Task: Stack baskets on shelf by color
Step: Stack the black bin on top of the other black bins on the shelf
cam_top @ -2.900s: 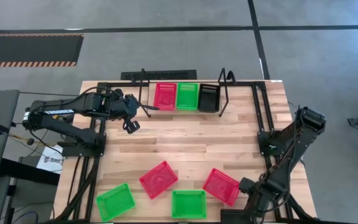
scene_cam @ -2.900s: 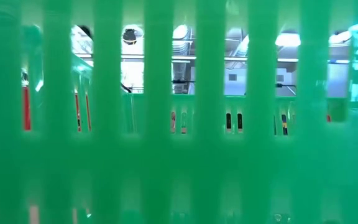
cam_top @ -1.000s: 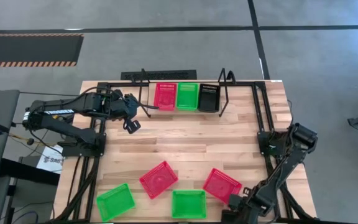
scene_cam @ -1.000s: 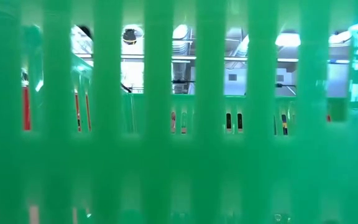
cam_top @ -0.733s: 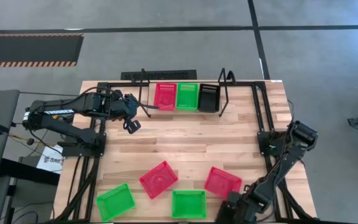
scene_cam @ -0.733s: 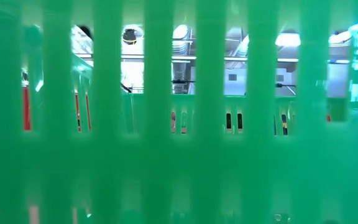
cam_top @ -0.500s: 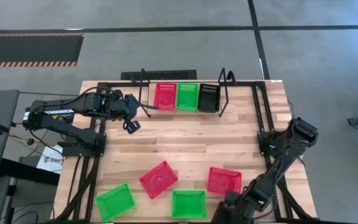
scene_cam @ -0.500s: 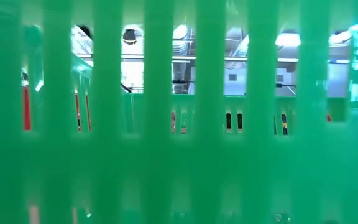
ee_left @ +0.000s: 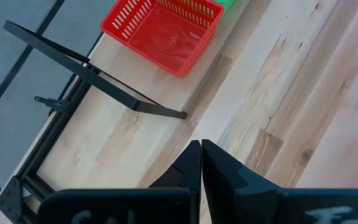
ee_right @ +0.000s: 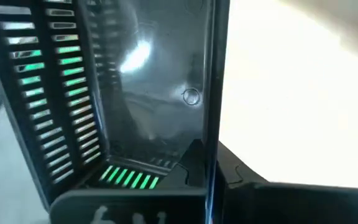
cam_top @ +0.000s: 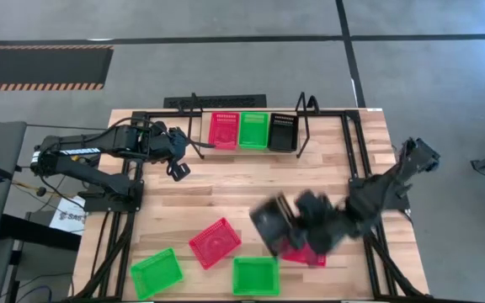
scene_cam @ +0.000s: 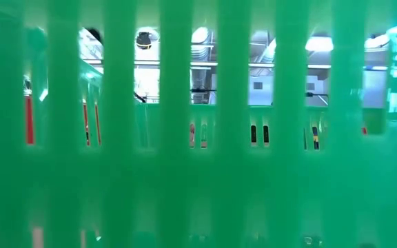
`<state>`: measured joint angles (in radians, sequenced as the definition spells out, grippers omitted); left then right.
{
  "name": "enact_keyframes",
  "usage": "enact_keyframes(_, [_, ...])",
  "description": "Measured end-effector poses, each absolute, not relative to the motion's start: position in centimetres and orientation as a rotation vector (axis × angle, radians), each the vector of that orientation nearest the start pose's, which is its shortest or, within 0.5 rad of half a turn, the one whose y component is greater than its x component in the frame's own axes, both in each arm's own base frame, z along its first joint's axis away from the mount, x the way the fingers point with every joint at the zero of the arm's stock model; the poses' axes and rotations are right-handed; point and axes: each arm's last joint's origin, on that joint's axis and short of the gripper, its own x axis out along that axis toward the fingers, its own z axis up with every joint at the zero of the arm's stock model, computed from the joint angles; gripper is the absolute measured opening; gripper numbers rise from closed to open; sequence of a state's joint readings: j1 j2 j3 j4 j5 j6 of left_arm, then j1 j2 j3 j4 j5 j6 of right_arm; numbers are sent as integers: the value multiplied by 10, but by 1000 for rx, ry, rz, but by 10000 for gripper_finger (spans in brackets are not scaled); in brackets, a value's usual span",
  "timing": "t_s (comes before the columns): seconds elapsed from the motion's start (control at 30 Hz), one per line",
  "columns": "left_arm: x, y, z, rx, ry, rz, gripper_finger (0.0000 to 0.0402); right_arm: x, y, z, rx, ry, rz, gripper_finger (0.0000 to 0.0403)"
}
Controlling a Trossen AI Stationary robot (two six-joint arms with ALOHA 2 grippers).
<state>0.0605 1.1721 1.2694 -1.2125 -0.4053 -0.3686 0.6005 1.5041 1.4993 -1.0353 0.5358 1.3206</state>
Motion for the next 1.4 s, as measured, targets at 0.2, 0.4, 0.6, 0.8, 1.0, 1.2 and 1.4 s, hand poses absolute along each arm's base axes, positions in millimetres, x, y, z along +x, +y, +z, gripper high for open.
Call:
enact_keyframes(0.2, [196, 23, 346, -164, 1001, 631, 0, 288, 68, 354, 623, 607, -696, 4])
enact_keyframes(0.4, [196, 23, 346, -163, 1002, 630, 0, 302, -14, 346, 666, 589, -932, 4])
enact_keyframes(0.6, [196, 23, 345, -163, 1005, 631, 0, 303, -63, 332, 749, 663, -1061, 4])
enact_keyframes(0.8, [196, 23, 345, -163, 1005, 631, 0, 299, -89, 310, 815, 786, -1191, 3])
enact_keyframes(1.0, [195, 23, 345, -161, 1010, 631, 0, 301, -115, 293, 854, 843, -1267, 3])
enact_keyframes(1.2, [195, 23, 345, -143, 1018, 621, 0, 295, -132, 290, 869, 853, -1324, 3])
enact_keyframes(1.4, [195, 23, 345, -124, 1024, 610, 0, 288, -133, 290, 863, 897, -1353, 3])
